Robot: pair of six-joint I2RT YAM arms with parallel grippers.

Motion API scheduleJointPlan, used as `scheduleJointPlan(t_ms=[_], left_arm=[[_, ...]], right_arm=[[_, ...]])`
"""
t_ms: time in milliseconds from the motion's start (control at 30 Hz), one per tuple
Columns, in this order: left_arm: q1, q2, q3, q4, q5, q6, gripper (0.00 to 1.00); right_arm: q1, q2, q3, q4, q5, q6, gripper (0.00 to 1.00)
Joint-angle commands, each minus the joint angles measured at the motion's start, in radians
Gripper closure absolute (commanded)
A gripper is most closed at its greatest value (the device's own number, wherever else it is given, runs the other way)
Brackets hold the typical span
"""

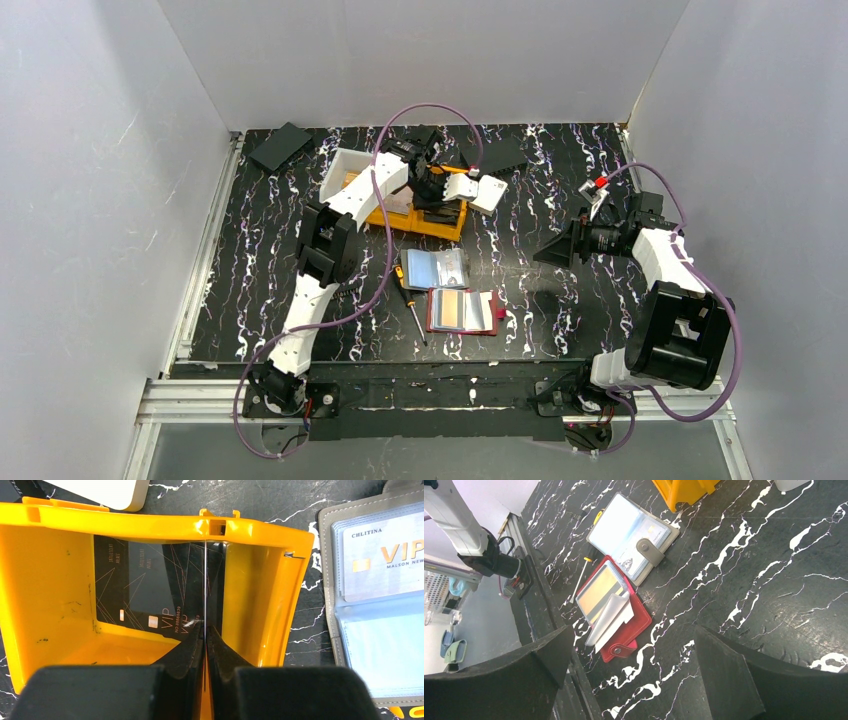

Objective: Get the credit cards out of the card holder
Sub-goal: Place the credit card in the storage box.

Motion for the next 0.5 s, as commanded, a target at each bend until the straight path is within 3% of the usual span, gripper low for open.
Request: scheduleJointPlan(t_ms=[0,467], left_arm=[[0.007,0.008,-0.019,0.002,0.030,-0.009,0.94],[0.008,-0.005,-0.020,0.075,-0.022,-0.063,0.82]], right_arm=[[-0.010,0.008,0.035,-0.012,-0.038,-0.022,0.02],[-0.014,0.008,0.037,-0.024,-0.052,-0.029,0.02]])
